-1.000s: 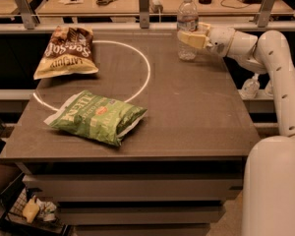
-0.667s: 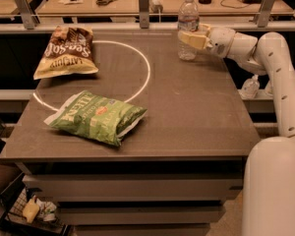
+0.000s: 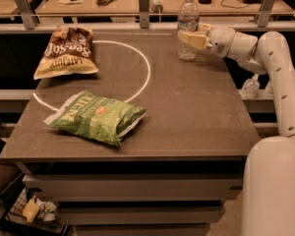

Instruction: Place water bottle upright

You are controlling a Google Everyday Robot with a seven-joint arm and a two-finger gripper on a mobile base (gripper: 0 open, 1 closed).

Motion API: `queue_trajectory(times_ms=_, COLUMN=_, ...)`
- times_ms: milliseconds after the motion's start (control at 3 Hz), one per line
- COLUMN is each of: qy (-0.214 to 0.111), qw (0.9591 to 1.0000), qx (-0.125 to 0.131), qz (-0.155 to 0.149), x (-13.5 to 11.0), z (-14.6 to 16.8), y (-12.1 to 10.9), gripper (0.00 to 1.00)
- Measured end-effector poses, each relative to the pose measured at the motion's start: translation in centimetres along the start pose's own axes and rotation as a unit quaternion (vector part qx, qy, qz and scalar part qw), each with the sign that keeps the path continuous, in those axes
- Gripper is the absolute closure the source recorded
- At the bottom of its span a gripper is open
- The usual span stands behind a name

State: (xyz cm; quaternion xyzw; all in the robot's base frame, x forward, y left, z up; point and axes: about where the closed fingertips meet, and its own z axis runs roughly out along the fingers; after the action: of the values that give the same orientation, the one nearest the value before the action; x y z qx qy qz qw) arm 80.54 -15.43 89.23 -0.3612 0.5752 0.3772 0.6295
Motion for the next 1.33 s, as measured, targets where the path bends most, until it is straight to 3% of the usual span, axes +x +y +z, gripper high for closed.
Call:
queue_trajectory(times_ms=1000, qy=0.000, qw=1.0000, qx=0.000, qz=0.000, x=-0.01, z=0.04, y=0.01, gripper=0.12)
queue_trajectory(times_ms=1333, qy=0.000, qw=1.0000, qx=-0.003, qz=0.001, x=0.02, z=0.39, y=0.14, gripper=0.00)
